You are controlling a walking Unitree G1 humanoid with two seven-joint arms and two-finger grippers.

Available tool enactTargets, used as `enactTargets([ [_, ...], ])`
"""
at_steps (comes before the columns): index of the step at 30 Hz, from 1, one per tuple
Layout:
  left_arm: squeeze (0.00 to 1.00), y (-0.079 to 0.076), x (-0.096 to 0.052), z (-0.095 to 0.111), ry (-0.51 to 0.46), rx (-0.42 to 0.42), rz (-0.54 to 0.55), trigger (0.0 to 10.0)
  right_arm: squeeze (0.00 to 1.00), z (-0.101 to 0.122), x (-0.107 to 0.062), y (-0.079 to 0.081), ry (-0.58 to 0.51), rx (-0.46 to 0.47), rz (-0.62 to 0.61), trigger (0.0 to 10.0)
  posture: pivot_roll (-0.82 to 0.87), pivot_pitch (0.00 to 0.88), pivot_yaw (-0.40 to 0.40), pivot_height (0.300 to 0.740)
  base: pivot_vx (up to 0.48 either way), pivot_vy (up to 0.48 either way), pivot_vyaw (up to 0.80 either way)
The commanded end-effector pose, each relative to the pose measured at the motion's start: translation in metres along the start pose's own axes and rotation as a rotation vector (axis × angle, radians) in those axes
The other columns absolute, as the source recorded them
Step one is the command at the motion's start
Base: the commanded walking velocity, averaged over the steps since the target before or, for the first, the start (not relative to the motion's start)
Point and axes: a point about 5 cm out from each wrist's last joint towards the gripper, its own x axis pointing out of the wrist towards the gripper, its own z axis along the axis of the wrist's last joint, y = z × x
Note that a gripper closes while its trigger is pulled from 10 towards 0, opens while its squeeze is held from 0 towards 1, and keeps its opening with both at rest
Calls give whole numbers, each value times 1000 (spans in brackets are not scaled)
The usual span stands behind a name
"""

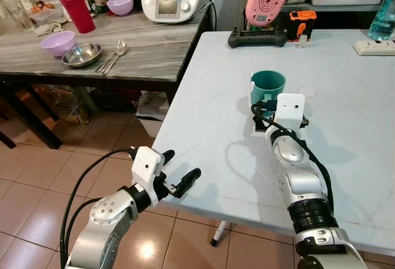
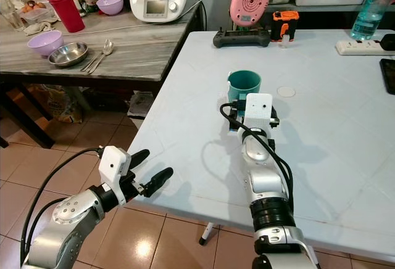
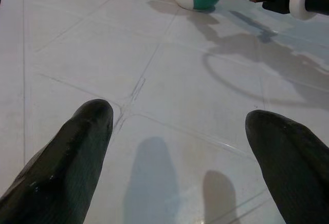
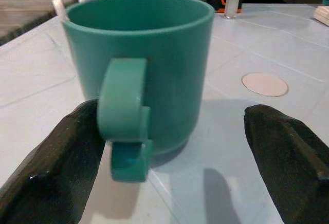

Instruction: Setting the table

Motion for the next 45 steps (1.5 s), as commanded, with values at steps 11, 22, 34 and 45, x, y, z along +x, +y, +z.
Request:
enactTargets([
  [11,0,1,-2,3,-13,-3,3,10000,0,13,5,14,-45,0,52,0,-199,68,123,740,0,0,0],
  [22,0,2,1,0,-10,-3,3,10000,0,11,5,13,-48,-6,51,0,-205,65,121,740,0,0,0],
  [34,0,-2,1,0,-25,-25,-16,10000,0,10,4,11,-44,-10,47,0,-210,68,122,740,0,0,0],
  [45,0,-1,3,1,-32,-22,-7,10000,0,8,2,7,-44,-11,40,0,-211,63,122,740,0,0,0],
])
